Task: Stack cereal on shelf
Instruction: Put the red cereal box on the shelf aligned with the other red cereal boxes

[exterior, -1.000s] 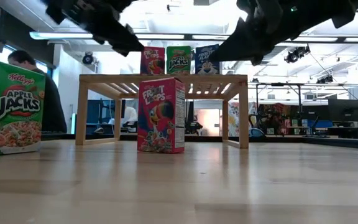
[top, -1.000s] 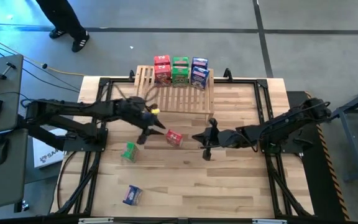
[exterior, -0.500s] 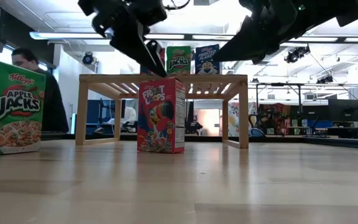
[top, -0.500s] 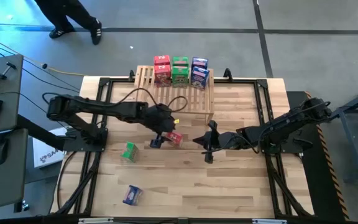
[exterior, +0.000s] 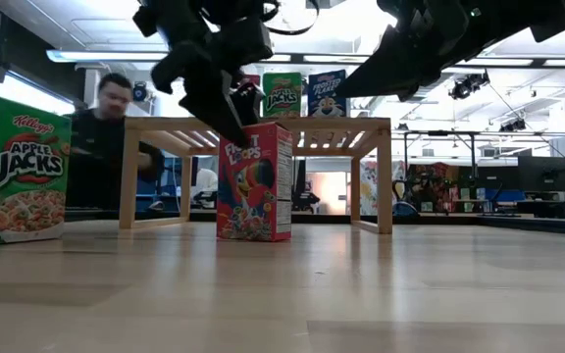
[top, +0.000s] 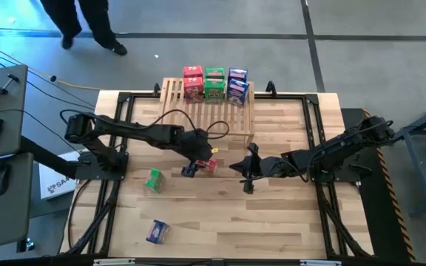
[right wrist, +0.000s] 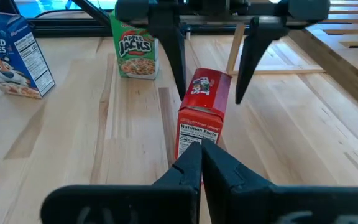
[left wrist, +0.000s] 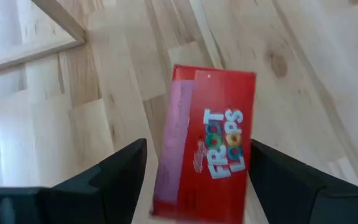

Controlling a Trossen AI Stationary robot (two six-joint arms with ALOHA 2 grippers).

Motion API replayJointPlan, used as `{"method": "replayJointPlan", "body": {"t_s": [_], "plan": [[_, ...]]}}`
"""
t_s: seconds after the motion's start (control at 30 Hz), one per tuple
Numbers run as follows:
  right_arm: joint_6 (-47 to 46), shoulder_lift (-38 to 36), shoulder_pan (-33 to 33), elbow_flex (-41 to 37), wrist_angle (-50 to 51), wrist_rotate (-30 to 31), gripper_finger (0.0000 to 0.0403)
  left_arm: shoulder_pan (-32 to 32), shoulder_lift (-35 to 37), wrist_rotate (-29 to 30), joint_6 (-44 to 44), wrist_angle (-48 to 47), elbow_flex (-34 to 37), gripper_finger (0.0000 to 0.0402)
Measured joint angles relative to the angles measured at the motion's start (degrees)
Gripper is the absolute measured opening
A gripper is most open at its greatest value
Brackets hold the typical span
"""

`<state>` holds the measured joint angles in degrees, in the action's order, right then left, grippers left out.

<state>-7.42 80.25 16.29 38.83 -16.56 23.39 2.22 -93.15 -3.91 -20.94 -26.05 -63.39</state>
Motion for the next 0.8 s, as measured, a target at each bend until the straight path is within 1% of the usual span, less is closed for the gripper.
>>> {"method": "replayJointPlan", "body": {"t_s": [0.37,0.5,0.63,0.8], "plan": [[0.17,0.00,0.00,0.00,0.65,0.02,0.0000,0.00,-0.74,-0.25,-0.85,-1.57,0.06,0.0191],[0.00,0.00,0.00,0.00,0.85,0.01,0.0000,0.04,0.94,-0.26,-0.51,-3.69,-0.16,0.0171],[-0.02,0.00,0.00,0.00,0.86,0.03,0.0000,0.04,3.99,-0.21,0.11,-10.81,-4.53,0.0161],[-0.02,0.02,0.00,0.00,0.86,0.03,0.0000,1.78,7.05,0.99,1.02,-22.50,-13.48,0.0161]]}}
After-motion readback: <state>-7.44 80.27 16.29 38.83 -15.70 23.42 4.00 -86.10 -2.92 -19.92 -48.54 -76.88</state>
